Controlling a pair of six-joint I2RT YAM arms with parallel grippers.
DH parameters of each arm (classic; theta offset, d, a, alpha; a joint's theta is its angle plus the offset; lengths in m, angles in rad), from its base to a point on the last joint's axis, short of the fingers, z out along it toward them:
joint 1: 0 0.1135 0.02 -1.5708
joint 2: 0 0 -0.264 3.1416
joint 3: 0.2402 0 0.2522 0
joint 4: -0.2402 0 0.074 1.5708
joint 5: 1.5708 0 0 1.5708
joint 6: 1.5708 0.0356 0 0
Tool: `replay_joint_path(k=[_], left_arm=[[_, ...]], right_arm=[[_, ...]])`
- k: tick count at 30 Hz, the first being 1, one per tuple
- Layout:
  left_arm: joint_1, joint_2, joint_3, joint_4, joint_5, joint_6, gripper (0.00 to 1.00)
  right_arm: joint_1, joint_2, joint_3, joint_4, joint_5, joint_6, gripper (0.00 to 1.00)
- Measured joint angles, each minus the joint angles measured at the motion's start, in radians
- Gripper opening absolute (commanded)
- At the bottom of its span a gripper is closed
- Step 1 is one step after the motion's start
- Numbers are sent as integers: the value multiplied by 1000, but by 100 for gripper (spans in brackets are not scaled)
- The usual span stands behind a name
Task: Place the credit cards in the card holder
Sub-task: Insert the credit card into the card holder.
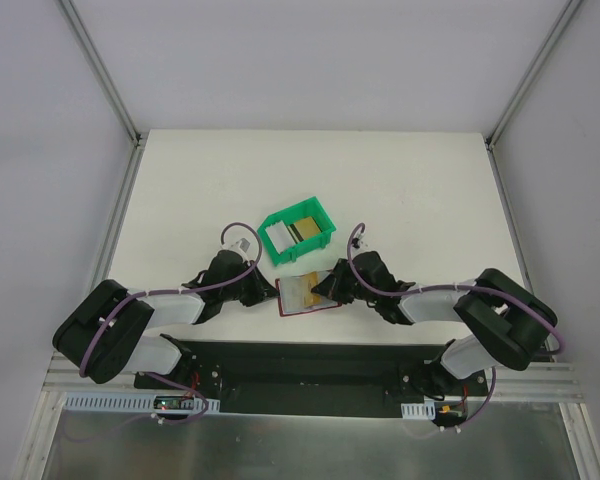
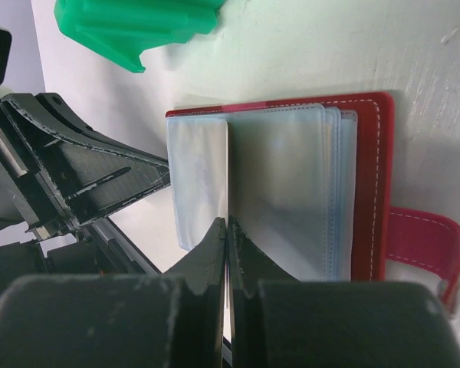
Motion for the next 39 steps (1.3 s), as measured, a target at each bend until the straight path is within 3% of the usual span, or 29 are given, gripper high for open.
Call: replay_joint_path(k=[32, 39], left_arm=[[0, -3, 0, -3, 0, -1, 0], [0, -3, 0, -6, -1, 0, 0]], right_arm=[[-86, 48, -8, 58, -107, -103, 0], [-83, -48, -4, -16, -161, -140, 0]])
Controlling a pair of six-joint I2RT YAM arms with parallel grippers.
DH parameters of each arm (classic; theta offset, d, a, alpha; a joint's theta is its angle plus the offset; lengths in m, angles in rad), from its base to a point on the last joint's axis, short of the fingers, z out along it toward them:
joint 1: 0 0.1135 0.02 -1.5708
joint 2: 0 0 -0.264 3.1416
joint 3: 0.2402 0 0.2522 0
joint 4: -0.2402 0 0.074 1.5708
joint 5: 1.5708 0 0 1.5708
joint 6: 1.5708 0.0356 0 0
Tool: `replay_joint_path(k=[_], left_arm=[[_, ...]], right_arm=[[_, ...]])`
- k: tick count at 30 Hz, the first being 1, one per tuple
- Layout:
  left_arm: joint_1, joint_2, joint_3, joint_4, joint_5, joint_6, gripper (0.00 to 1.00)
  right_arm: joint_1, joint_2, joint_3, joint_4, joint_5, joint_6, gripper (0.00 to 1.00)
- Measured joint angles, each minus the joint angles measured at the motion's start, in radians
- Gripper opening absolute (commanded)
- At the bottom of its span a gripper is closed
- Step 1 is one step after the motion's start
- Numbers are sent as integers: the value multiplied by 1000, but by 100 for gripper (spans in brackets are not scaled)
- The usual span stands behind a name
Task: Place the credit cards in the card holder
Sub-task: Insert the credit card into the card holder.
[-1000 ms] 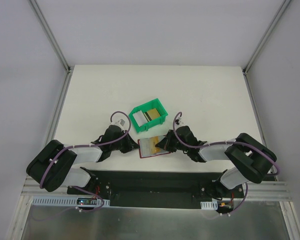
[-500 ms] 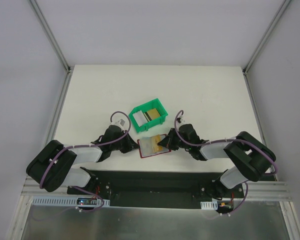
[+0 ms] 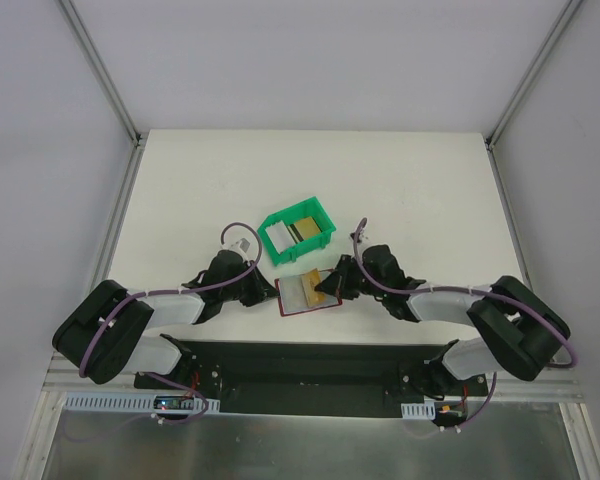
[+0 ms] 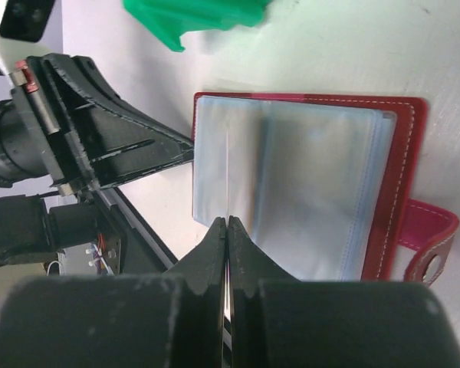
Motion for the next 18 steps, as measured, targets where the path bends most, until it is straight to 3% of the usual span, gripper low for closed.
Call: replay_joint_path(k=[10, 18], left_arm=[[0, 1, 3, -3, 0, 0, 0], [0, 1, 6, -8, 0, 0, 0]], right_arm=[[3, -52, 0, -56, 42, -19, 0], [3, 101, -2, 97, 63, 22, 0]])
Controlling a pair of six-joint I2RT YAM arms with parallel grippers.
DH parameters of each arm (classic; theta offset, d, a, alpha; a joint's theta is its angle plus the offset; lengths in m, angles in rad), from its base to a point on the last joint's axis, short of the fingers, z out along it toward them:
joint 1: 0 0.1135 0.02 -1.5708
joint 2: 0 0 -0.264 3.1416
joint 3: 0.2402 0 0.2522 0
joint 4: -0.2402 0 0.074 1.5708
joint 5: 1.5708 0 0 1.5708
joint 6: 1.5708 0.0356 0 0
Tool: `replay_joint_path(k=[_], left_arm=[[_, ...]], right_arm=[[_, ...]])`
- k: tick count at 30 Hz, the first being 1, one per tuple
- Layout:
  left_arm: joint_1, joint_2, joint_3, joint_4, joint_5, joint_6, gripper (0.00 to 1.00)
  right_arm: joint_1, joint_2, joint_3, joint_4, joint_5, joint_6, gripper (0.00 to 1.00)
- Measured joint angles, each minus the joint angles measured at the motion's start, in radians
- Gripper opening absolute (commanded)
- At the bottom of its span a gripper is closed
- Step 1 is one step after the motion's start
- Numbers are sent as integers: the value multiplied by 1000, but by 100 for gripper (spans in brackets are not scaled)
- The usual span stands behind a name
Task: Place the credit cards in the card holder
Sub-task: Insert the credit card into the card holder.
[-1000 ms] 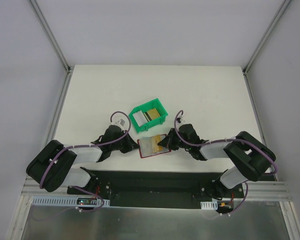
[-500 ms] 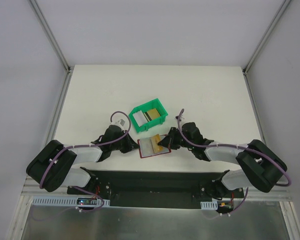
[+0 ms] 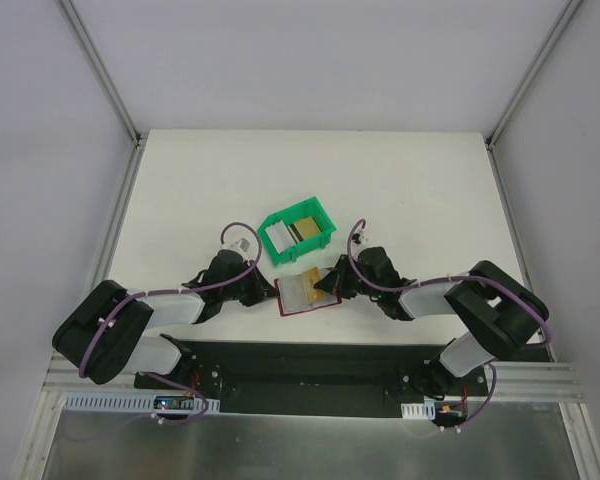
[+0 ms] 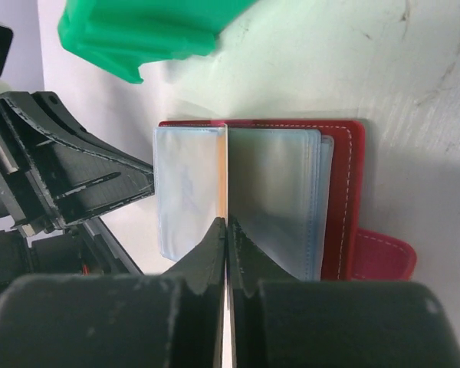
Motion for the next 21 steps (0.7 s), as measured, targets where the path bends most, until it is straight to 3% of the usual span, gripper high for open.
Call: replay_joint_path(k=[10, 21], left_arm=[[0, -2, 0, -2, -3, 0, 0], [0, 0, 0, 0, -2, 0, 0]], right_arm=[[2, 25, -62, 137, 18, 55, 0], [6, 46, -77, 180, 24, 122, 0]])
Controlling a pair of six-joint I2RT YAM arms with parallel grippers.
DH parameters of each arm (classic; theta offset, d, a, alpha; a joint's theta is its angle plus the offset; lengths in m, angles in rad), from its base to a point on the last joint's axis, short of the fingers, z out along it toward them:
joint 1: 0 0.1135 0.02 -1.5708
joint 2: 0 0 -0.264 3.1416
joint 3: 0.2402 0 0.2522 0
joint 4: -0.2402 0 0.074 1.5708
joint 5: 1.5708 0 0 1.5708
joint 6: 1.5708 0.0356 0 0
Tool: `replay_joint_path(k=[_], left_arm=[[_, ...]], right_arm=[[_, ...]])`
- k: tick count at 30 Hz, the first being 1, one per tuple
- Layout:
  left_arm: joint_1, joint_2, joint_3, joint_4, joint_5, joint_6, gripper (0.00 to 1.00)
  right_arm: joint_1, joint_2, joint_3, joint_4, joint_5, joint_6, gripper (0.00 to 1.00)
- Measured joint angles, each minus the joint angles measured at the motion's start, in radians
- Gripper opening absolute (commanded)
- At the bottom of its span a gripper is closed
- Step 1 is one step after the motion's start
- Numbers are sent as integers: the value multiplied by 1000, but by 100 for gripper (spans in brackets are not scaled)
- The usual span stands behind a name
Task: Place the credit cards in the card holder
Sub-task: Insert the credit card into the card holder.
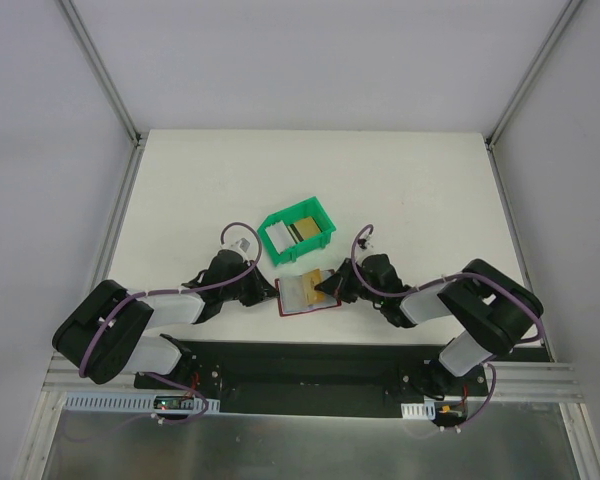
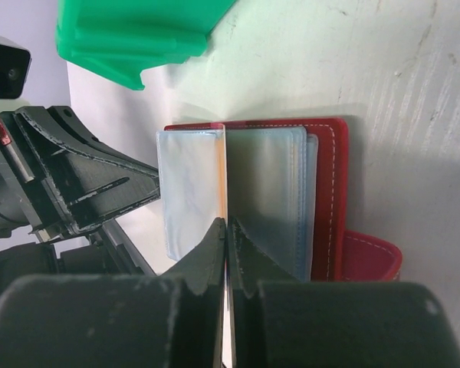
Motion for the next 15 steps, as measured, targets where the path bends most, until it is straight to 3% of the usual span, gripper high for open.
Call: replay_joint_path(k=[15], left_arm=[[0, -10, -14, 11, -9, -23, 0]], right_arm=[[11, 17, -19, 46, 15, 90, 0]])
